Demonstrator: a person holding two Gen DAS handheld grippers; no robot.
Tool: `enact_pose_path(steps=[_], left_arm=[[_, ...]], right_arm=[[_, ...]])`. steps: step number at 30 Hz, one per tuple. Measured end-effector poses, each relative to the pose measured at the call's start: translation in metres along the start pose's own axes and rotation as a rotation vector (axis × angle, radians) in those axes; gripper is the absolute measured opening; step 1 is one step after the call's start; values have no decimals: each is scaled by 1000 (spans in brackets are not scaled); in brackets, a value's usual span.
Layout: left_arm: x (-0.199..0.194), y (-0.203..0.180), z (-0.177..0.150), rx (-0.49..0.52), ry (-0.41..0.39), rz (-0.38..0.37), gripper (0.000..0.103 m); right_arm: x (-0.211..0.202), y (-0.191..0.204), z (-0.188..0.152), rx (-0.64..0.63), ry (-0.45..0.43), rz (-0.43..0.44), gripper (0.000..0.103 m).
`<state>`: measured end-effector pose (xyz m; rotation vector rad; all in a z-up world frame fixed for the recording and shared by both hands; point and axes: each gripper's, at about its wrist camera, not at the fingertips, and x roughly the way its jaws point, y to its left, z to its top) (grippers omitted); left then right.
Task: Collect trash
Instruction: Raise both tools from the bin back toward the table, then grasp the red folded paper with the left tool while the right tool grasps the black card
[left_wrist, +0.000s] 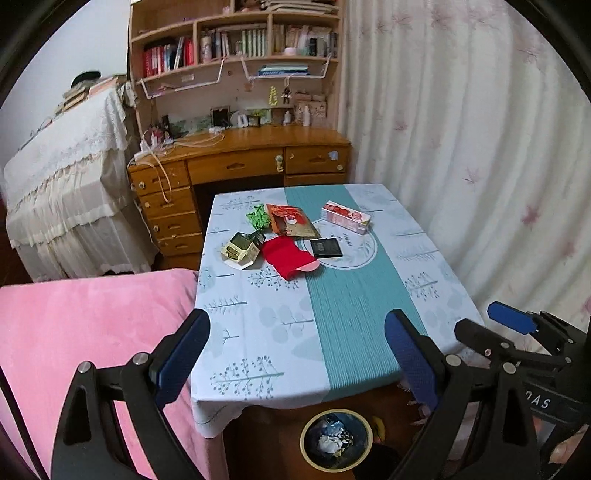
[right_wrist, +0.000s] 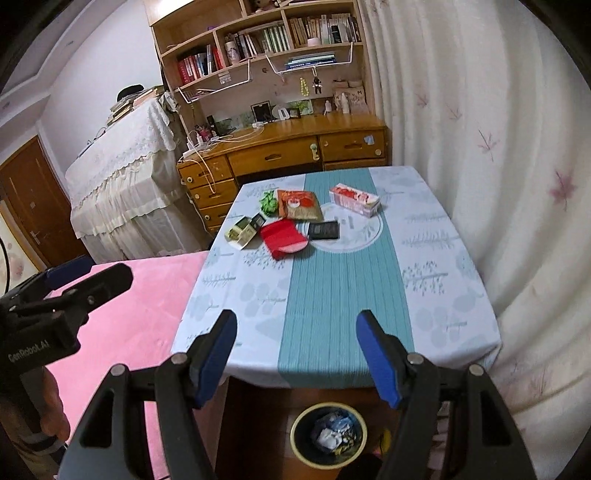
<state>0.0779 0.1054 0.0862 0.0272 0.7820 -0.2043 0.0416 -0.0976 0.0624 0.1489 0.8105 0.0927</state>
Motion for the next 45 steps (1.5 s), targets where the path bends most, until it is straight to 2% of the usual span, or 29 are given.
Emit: enact_pose_path(steps=[4,8,13,17,23,29,34,40,45], left_arm=[[41,6,21,-75,68,-16,94],[93,2,42,-96,115,-29,94],[179,-18,62,-28,206,17,94],[252,-28,74,31,280,52,95],[356,-31,70,123,437,116,94],[406,-38,60,207,523,136,86],[428,-37,60,208,560,146,81],[447,-37,62,200,604,106,54],[452,-32,66,121,621,33,19]], right_arm=[[24,-15,24,-28,8,30,67],[73,-34,60,-104,54,88,67],[146,-57,99,-204,148,140,67],[210,-81,123,-229,225,184,67],[296,-106,134,-261,318,227,67],[355,-118,140,-276,380,274,67],[383,-114,141,-343,414,312,67],[397,-105,143,-431,420,333,67],[405,-101,144,-500,423,333,68]])
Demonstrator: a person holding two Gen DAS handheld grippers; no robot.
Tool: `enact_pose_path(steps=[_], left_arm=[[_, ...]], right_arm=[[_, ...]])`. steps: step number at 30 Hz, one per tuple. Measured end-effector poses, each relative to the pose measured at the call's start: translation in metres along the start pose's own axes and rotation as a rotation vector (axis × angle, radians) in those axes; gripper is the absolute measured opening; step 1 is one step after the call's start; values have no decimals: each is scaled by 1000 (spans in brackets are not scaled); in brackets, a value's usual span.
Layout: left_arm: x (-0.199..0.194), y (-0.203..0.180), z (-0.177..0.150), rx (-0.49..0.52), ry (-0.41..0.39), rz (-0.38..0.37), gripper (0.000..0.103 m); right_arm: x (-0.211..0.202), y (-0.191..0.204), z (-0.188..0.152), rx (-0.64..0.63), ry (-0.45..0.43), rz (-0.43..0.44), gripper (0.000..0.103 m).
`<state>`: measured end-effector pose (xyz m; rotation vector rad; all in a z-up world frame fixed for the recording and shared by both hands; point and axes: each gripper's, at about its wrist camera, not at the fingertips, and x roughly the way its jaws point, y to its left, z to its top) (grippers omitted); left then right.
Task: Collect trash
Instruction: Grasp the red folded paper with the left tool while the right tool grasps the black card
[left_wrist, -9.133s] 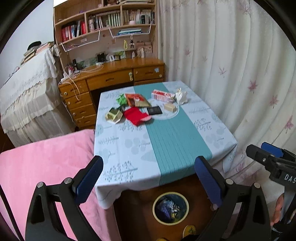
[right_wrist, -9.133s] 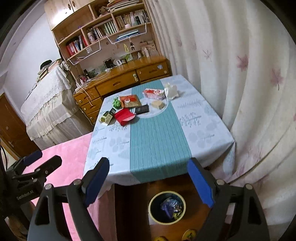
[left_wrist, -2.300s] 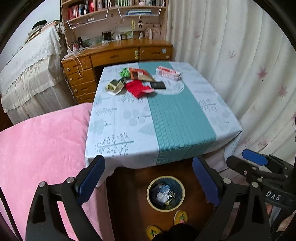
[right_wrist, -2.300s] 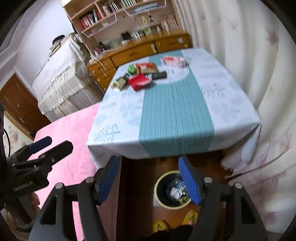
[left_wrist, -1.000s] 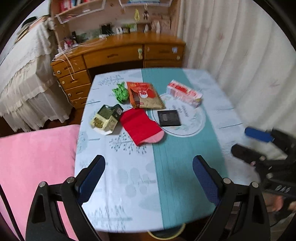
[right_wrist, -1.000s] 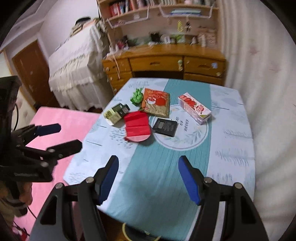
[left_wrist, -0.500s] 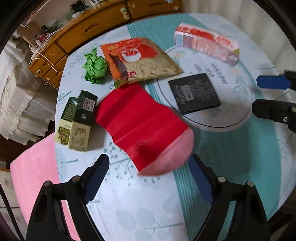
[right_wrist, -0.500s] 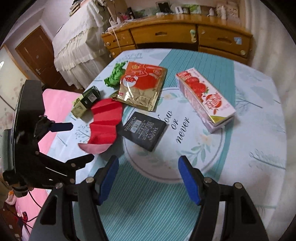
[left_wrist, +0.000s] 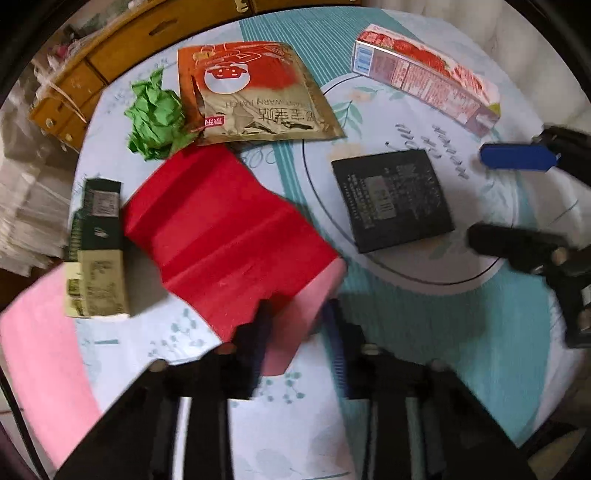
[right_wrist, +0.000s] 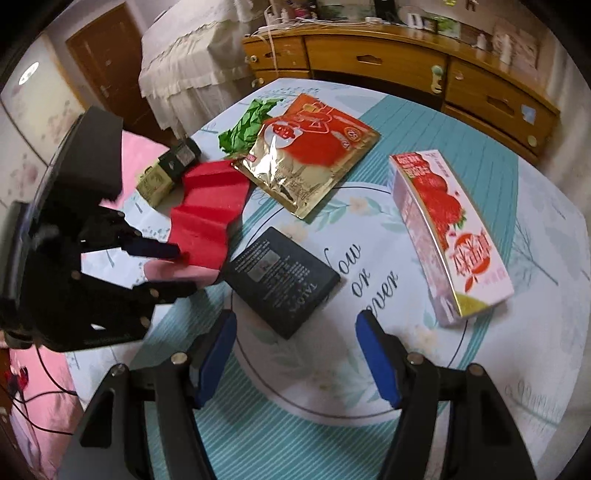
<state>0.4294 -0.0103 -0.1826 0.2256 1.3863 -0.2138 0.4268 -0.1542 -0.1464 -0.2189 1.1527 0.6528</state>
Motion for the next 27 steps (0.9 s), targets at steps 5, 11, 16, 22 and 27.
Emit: enact_pose_path(steps=[5,11,16,22,27], left_arm=[[-1,7,-2,-78,-14,-75,4],[-20,18,-21,-210,-55,-185,2],[-41,18,-37,-277,-91,-244,2],[-70,10,-51,-303,-140,-250,2],[-81,15,-58,-351,-160,-259,2]], right_arm=[[10,1,5,-53,27,13,74],[24,6,17,-155,43,4,79],[42,16,25,-253,75,-36,80],[54,18,28,-307,88,-69,81],[54,17,30,-296,108,-78,73]])
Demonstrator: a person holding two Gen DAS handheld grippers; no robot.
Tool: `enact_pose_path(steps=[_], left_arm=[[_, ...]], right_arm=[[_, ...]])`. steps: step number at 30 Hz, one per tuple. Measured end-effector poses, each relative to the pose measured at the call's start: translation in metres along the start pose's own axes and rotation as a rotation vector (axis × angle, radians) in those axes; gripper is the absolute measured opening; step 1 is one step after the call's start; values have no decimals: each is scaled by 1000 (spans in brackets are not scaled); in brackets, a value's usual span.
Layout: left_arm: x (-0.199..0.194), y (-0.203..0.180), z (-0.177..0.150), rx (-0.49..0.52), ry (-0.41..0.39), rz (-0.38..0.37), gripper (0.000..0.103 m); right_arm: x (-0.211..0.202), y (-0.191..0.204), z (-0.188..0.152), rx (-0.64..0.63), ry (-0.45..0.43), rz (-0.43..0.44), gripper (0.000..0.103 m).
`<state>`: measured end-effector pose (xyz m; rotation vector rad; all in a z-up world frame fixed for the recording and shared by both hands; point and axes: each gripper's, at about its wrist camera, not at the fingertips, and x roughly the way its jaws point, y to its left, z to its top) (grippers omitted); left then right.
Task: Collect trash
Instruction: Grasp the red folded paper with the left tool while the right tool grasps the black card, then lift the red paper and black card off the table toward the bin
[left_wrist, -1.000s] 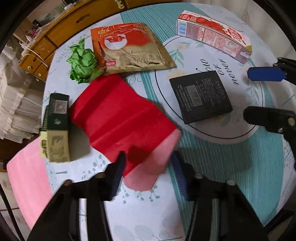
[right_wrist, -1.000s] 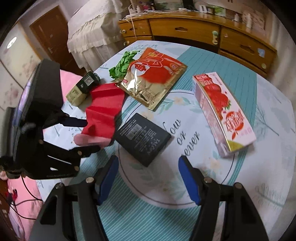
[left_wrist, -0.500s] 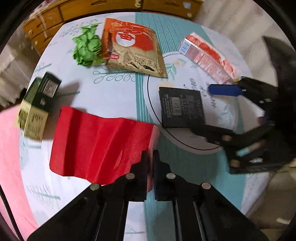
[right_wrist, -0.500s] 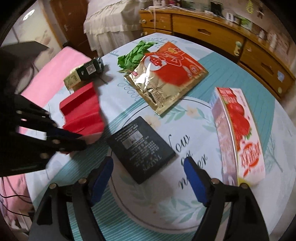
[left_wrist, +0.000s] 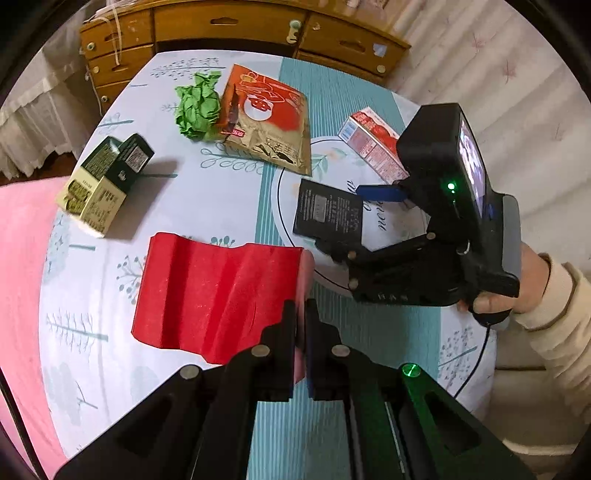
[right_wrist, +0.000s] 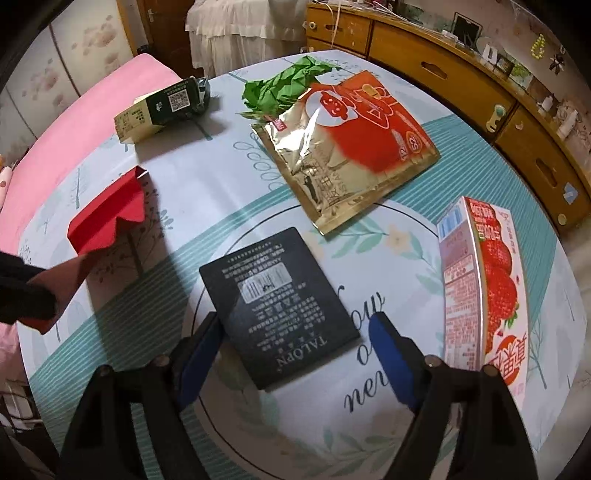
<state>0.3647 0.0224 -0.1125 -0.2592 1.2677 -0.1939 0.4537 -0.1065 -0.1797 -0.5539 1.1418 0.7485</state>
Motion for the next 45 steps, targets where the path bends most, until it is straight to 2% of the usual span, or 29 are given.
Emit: enact_pose_path(steps=[3,9,14,19,24,28,32,36,40,45], left_arm=[[-10,-1,-7,-14,-14,-6,2],[-20,3,-18,-25,-40,-11,2],[-41,6,-32,-21,-73,-38,2],[-67,7,-58,18,-100,-66,2],[-94,10,-94,83,-107,-124,2],[-118,13,-130,150,-100,-185,2],[-140,14,-174,244,-81,-245,2],[-158,14,-217,327,-58,-271,2],[-173,15,-258,391,-12,-288,2],[-175,13,-293,424,50,-300,2]], right_arm=[[-2,-1,2,27,14,-3,66],[-13,1,-14,106,18,3,64],[-44,10,-32,245,-42,19,64],[-81,39,-51,361,-107,36,64],[-121,95,-83,483,-153,40,64],[-148,145,-110,538,-171,-18,64],[-180,202,-149,660,-204,-74,64],[-201,252,-183,744,-227,-117,64],[-211,301,-213,807,-210,-126,64],[-205,339,-244,877,-153,-96,64]])
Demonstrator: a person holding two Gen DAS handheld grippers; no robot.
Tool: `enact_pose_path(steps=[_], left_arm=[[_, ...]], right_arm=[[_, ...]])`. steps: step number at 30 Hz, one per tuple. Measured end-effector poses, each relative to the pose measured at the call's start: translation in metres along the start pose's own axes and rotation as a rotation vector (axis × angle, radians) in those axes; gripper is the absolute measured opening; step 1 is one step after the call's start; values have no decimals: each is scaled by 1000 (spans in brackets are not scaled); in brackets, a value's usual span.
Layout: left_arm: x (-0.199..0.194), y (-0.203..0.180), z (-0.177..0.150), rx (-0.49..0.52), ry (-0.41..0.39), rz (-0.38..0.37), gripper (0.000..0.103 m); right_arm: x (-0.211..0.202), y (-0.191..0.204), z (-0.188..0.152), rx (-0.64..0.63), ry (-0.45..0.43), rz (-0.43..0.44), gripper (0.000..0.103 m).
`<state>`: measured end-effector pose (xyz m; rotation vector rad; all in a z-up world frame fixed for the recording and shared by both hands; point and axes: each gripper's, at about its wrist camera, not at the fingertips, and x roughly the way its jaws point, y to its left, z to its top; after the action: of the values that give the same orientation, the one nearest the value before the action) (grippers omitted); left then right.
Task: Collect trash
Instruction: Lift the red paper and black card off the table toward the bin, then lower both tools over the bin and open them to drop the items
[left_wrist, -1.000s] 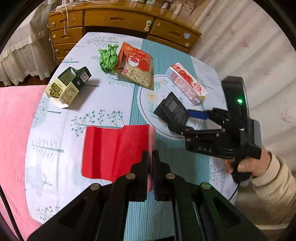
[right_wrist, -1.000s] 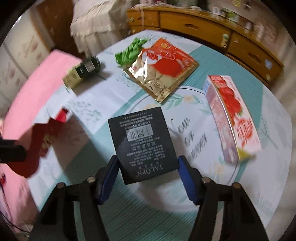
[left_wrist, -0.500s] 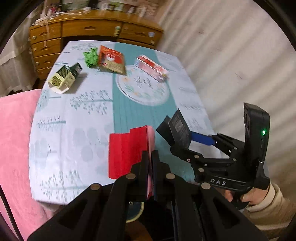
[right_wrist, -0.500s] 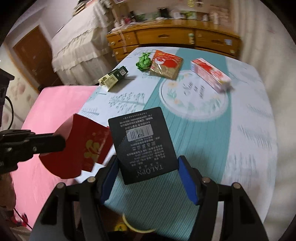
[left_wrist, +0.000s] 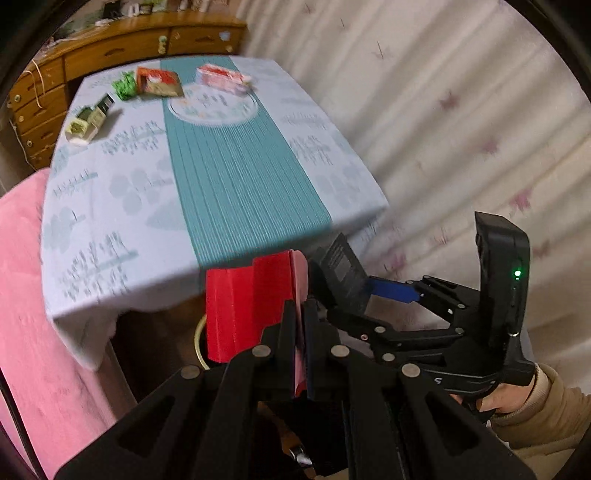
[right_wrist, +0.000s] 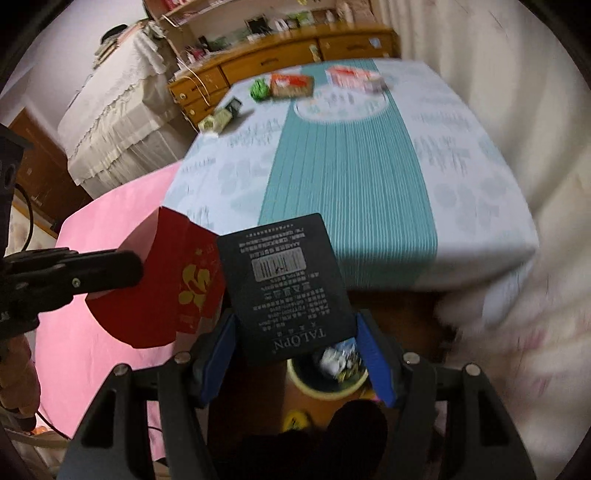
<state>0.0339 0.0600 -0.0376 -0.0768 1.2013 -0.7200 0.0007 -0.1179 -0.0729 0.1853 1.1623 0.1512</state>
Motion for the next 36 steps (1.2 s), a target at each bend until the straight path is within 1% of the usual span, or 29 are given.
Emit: enact_pose_path(steps=[4,8,11,13,15,16,21,25,26,27,28,29,30,31,32,33,35,36], left_arm=[[23,-3,-22,-25,46,-17,2],[64,3,-43,-63,94,-6,2],[103,14,-57,-109,127,-5,2],[132,24,-66,-134,134,7,2],[158,33,-74,-148,134,19,2],[171,39,-78,-153,133,25,2],[247,69,-104,-203,125,36,2],[294,89,-123,-215,120,63,3],[305,94,-128,-217,127,72,7],[315,100,-132,-223,132,86,14],[324,105,-138,-232,136,105,19],[330,109,-141,-239,141,120,29],[336,114,-146,-244,145,133,42],[343,118,-148,-247,147,145,52],[346,122,-151,-252,149,163,74],[348,125,-155,-255,146,180,87],[348,134,-160,-257,131,216,89],[348,138,-164,-258,128,247,89]], right_arm=[[10,-11,-32,61,42,-18,64],[33,-30,-56,120,84,-29,64],[62,-45,-76,143,109,-35,64],[85,-57,-87,164,128,-35,64],[115,-70,-100,182,145,-37,64],[124,-74,-104,184,150,-35,64],[196,-98,-130,186,188,-31,64],[239,-111,-147,186,208,-42,64],[251,-116,-152,193,212,-41,64],[262,-121,-157,202,217,-42,64],[270,-124,-161,209,221,-42,64],[275,-126,-162,214,223,-41,64],[283,-129,-165,221,226,-38,64],[292,-132,-169,226,230,-36,64],[298,-133,-171,227,233,-34,64],[303,-133,-172,227,235,-34,64],[314,-132,-176,231,240,-30,65],[320,-131,-176,232,242,-28,65]])
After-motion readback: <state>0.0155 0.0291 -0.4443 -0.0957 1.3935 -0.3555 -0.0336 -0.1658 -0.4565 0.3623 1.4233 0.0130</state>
